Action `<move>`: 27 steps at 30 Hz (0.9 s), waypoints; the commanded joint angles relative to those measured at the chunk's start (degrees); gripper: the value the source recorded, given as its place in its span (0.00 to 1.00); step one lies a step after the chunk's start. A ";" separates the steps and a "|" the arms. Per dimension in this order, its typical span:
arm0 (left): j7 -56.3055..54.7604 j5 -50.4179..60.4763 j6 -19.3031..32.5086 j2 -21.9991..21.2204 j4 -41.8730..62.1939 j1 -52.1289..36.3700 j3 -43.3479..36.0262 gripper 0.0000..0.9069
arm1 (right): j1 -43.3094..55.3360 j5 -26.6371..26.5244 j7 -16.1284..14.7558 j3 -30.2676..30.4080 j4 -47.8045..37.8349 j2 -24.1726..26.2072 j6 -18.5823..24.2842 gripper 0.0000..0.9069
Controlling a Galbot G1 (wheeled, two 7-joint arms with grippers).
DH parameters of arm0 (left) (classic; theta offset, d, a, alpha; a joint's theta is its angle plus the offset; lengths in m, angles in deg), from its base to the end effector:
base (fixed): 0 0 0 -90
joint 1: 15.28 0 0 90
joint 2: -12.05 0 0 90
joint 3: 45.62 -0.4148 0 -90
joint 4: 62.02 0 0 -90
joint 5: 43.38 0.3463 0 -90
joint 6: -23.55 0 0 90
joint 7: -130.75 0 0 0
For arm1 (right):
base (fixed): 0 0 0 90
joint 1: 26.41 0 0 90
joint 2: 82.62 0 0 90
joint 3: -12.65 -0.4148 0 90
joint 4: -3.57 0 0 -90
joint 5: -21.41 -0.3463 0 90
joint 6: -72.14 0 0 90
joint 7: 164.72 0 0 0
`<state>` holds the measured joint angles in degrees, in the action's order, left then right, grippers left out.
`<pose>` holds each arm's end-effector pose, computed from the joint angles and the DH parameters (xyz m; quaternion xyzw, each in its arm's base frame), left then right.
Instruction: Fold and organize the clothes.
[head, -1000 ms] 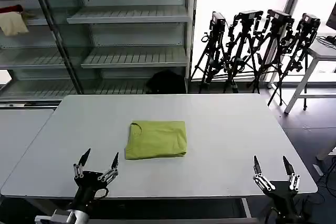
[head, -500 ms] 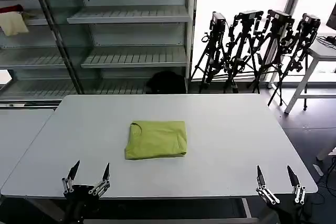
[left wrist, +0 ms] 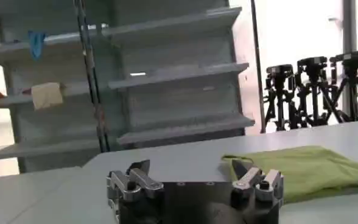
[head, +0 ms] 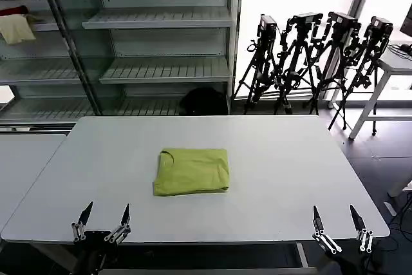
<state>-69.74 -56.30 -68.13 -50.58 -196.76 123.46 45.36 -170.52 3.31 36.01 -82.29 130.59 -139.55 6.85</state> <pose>0.0495 0.0824 -0.2838 0.0163 -0.9959 -0.0708 0.0531 0.0320 -0.1325 -0.3169 0.0154 0.9974 -0.0315 0.0626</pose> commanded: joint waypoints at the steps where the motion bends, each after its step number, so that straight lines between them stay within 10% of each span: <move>1: -0.44 -2.22 0.29 0.03 0.32 0.65 0.51 1.00 | -0.09 -0.53 -0.11 -0.01 -0.23 -0.01 0.43 1.00; 27: -0.58 -3.00 0.64 -0.28 0.66 1.10 1.30 1.00 | -1.60 -0.81 -0.71 1.56 -0.45 0.57 0.83 1.00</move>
<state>-70.28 -59.10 -67.51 -50.83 -196.04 124.37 46.63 -171.62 2.50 35.25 -80.78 130.02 -138.99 7.53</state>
